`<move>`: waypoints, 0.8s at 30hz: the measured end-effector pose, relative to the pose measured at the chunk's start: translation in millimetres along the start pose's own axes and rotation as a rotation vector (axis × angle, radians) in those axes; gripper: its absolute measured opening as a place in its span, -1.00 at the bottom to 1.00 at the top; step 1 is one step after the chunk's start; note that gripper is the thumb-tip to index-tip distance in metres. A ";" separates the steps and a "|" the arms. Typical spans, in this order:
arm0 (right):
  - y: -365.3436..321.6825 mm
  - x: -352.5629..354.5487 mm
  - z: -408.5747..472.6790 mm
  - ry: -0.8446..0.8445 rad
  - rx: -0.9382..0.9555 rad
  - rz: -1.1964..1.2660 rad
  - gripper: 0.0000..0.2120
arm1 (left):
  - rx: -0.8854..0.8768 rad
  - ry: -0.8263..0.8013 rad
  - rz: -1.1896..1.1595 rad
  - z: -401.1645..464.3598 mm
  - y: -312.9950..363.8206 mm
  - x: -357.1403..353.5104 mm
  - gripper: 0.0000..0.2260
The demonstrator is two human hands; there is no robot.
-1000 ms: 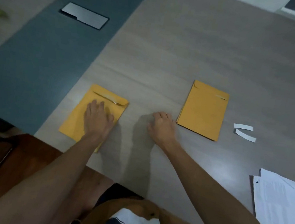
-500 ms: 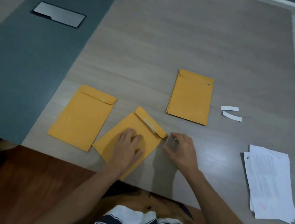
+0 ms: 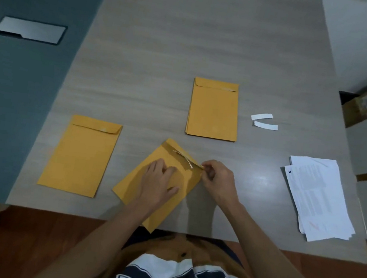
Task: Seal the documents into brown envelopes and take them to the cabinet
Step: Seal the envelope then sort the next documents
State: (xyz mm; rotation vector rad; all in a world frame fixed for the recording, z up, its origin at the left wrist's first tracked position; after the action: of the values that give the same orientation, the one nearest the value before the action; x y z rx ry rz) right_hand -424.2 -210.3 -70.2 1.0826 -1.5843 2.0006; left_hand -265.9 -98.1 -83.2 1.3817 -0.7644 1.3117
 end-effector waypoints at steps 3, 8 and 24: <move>5.5 1.0 5.1 0.018 -0.142 0.045 -0.82 | -0.020 -0.014 0.005 2.4 -1.1 0.3 -0.58; 14.8 4.0 9.2 0.022 -0.244 0.040 -0.84 | -0.045 -0.009 -0.010 6.0 -0.1 1.1 -0.71; 21.4 -1.0 11.5 0.043 -0.043 -0.125 -0.72 | 0.079 -0.192 0.003 53.3 8.6 0.1 -0.30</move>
State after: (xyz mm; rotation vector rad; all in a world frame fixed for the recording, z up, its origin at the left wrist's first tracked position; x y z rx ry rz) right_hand -434.5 -227.4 -84.2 1.0874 -1.4934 1.8869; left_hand -257.9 -150.6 -73.8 1.5874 -0.8504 1.2346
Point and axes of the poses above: each hand's wrist, its own z-axis towards the middle knuckle, its own x-axis out of the back of the hand, y = z × x, the point moved 4 cm from there along z, towards the middle knuckle, and after that the axes turned 15 degrees about y, right-handed, at the moved point
